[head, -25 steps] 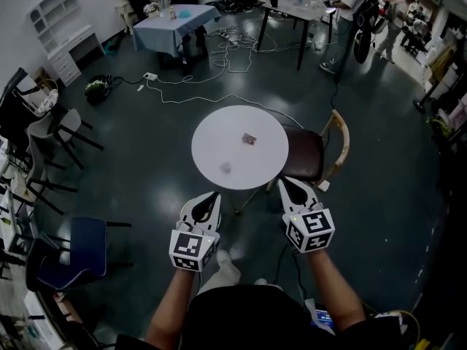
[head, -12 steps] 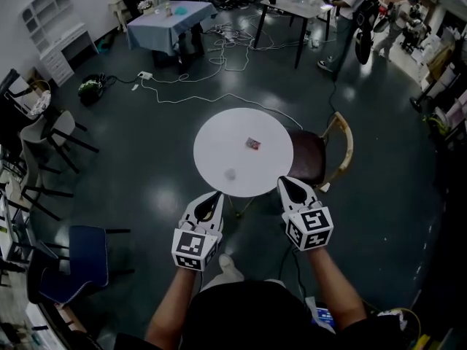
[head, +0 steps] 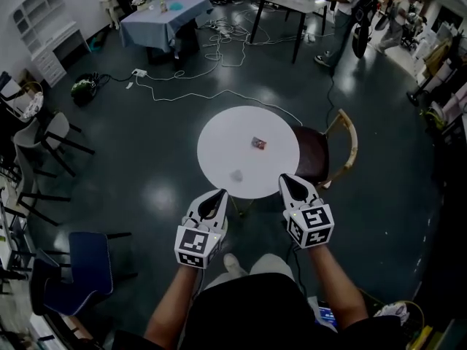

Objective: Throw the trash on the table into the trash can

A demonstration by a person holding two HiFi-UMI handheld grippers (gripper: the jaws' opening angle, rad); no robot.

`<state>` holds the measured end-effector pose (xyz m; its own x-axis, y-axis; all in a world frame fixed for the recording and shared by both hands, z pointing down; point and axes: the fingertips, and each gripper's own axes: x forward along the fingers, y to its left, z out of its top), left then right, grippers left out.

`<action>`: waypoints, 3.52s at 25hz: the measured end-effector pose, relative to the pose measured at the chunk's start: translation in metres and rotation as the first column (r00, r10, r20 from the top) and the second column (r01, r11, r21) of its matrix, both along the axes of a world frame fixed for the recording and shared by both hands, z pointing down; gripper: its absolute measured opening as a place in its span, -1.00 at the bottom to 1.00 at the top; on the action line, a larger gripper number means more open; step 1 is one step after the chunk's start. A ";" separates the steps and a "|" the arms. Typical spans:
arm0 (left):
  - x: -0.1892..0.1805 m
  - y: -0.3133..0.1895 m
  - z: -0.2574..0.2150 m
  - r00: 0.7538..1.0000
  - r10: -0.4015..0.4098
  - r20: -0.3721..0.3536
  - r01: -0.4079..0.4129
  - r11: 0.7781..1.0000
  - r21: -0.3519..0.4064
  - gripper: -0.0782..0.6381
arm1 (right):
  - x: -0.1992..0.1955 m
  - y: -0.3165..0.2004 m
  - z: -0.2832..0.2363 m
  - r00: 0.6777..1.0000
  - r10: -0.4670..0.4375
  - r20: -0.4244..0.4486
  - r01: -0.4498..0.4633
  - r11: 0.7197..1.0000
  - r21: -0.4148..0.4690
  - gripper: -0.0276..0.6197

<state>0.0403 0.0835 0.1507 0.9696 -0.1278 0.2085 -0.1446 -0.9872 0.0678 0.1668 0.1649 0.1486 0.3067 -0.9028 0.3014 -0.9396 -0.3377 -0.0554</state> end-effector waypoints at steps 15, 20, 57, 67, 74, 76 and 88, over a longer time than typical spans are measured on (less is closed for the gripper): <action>0.029 -0.019 0.025 0.998 -0.025 0.058 0.025 1.000 -0.012 -0.76 | 0.023 -0.033 0.030 0.996 -0.093 0.004 0.093 0.995 -0.044 -0.86; 0.052 -0.018 0.038 0.995 -0.052 0.083 0.055 0.998 -0.033 -0.76 | 0.051 -0.037 0.045 0.993 -0.116 0.029 0.118 0.991 -0.064 -0.86; 0.166 -0.090 0.231 0.939 -0.255 0.230 0.313 0.911 -0.269 -0.76 | 0.199 -0.176 0.304 0.927 -0.335 0.169 0.375 0.843 -0.385 -0.50; 0.184 -0.086 0.275 0.930 -0.251 0.267 0.327 0.897 -0.296 -0.76 | 0.226 -0.215 0.364 0.912 -0.381 0.153 0.408 0.795 -0.449 -0.24; 0.196 -0.083 0.292 0.928 -0.242 0.284 0.328 0.892 -0.311 -0.76 | 0.246 -0.238 0.397 0.915 -0.370 0.162 0.400 0.780 -0.482 -0.17; 0.200 -0.086 0.293 0.925 -0.260 0.278 0.344 0.882 -0.321 -0.76 | 0.250 -0.240 0.405 0.916 -0.363 0.169 0.398 0.777 -0.488 -0.16; 0.215 -0.099 0.297 0.920 -0.284 0.270 0.365 0.874 -0.322 -0.76 | 0.256 -0.245 0.423 0.928 -0.323 0.187 0.373 0.790 -0.487 -0.16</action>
<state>0.2551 -0.0156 0.4477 0.8152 -0.3049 0.4924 -0.5027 -0.7947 0.3402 0.4232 -0.0800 0.5715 -0.0498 -0.6548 0.7542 -0.9982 0.0083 -0.0587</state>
